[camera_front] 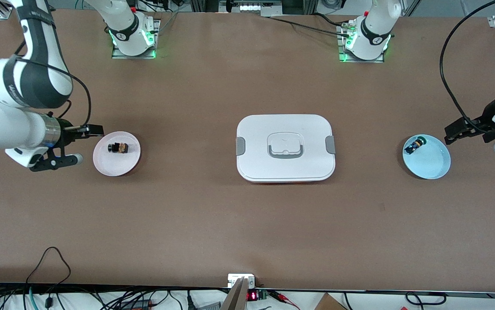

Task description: Transfer orange switch to right arm and place

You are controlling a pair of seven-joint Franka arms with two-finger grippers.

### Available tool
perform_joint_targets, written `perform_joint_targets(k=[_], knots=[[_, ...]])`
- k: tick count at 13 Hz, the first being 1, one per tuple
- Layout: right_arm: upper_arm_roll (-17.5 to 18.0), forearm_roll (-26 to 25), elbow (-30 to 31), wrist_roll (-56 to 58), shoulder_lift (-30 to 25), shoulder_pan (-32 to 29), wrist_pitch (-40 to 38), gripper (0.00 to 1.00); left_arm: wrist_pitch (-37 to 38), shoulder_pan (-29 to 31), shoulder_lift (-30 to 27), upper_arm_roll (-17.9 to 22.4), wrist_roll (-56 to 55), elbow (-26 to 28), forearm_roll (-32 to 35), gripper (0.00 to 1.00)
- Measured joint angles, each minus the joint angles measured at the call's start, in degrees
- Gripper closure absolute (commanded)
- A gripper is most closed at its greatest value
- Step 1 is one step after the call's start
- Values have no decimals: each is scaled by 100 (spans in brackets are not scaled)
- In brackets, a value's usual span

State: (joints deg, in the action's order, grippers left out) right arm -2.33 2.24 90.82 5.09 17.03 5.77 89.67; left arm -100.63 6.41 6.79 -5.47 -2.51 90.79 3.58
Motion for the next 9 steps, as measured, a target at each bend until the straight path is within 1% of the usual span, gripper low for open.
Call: perform_joint_targets(k=[2,4,6,9], knots=[[-4,-57,-398,-53,-54,-16,-310,0,0,-2,8,-1,0,-4,1,0],[-21,-233,-703,-57,-97,-99,-297,0,0,-2,19,-3,0,-13,1,0],[-37,-266,-819,-58,-142,-316,-146,0,0,-4,28,-7,0,-24,2,0],[-124,-268,-860,-321,-384,-404,-86,0,0,-5,34,-14,0,-33,2,0]])
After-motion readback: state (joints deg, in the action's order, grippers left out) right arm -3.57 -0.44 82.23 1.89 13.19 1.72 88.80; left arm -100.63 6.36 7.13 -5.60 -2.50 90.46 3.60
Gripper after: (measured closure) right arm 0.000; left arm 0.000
